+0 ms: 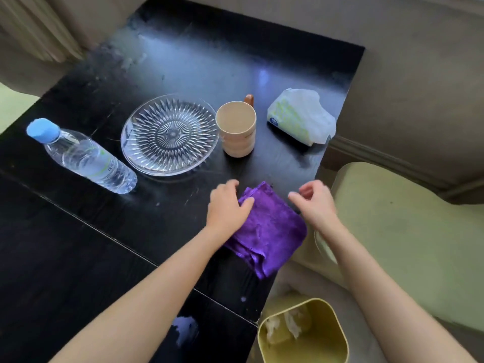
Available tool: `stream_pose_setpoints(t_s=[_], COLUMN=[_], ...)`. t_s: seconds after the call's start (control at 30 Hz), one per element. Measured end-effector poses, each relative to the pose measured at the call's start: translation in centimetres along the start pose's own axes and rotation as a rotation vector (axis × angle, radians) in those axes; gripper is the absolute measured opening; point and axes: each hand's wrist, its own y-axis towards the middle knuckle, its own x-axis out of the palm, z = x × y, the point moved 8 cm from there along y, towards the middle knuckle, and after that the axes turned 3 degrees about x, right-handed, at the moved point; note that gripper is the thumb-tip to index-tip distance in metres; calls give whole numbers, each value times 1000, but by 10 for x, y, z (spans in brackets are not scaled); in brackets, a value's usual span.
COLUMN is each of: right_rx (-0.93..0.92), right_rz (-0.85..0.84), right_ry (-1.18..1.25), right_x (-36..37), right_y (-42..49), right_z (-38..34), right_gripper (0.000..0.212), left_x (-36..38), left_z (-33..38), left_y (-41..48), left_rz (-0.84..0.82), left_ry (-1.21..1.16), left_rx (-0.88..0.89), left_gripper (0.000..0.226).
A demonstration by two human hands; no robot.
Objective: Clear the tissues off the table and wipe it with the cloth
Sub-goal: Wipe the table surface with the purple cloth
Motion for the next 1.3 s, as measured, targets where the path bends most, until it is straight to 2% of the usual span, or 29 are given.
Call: stream_pose_setpoints(t_s=[0.07,0.17,0.27,0.33,0.4,0.43,0.47,0.57,0.63,0.73,0.87,0.93,1.07,1.3], right_rx=[-84,-123,-264,-372,-418,-430,-448,-564,-606,-655,-709,-701,-690,-744], right_rz=[-78,-134,-46,80,191,193,140,-172,-202,-115,-101,-80,-65,-179], right_ry=[-199,-290,-326,-389,-506,-572,-622,-756,-821,-826,-812,-775,-663,-563], right_x=[21,37,31,22,18,21,29,76,92,95,102,104,108,145], right_y=[-31,-54,-54,-46,-32,-24,-17,-15,-19,-29,-53,-68,-102,-196], right_z=[4,5,-19,-40,-56,-61,-63,-53,-41,-37,-27,-21,-14,10], right_gripper=[30,28,17,18,27,36,48,79,88,82,73,63,49,42], left_x=[16,20,10,-1,-7,-8,-11,-32,-52,-83,-113,-112,-83,-74], left_z=[-2,-6,-10,-13,-14,-14,-15,-31,-58,-121,-216,-247,-267,-273], left_y=[-4,-7,-6,0,10,15,17,6,-17,-66,-143,-172,-196,-196], left_rz=[-118,-181,-128,-37,10,17,34,160,274,412,496,443,272,259], left_ry=[-21,-31,-109,-212,-263,-241,-199,-133,-128,-62,71,174,409,483], left_rx=[-12,-19,-5,-40,-74,-80,-81,-43,4,-10,-205,-263,-262,-258], left_gripper=[58,35,20,20,27,32,35,32,28,25,29,37,52,56])
